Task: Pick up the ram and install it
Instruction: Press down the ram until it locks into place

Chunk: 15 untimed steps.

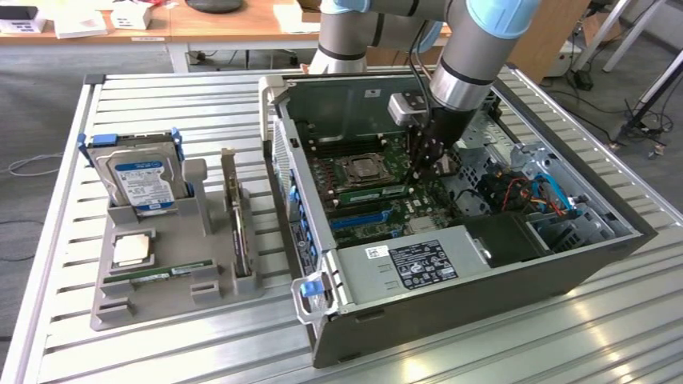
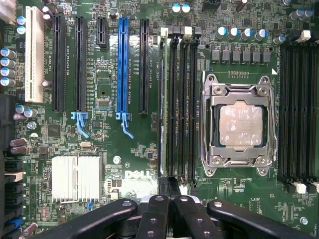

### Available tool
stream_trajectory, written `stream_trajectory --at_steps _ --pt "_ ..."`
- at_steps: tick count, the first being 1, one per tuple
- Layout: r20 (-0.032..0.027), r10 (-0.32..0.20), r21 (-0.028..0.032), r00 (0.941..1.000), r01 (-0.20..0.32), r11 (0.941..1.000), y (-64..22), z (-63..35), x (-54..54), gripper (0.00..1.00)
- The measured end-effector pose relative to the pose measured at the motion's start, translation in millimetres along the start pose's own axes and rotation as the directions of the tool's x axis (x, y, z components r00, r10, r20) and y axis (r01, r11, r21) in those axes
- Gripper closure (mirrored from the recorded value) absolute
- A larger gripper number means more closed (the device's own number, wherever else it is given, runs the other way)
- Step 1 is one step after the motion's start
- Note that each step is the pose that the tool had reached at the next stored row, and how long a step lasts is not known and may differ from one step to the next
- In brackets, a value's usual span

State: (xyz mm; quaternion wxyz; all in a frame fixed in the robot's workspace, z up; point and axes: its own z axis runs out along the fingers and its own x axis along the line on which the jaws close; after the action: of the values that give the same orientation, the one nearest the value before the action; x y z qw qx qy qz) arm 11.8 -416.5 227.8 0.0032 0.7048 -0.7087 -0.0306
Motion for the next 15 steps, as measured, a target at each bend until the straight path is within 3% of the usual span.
stream_trajectory --at_steps 15 --pt "0.0 0.0 0.0 1.0 0.0 1.0 -0.2 3.0 0.1 0.89"
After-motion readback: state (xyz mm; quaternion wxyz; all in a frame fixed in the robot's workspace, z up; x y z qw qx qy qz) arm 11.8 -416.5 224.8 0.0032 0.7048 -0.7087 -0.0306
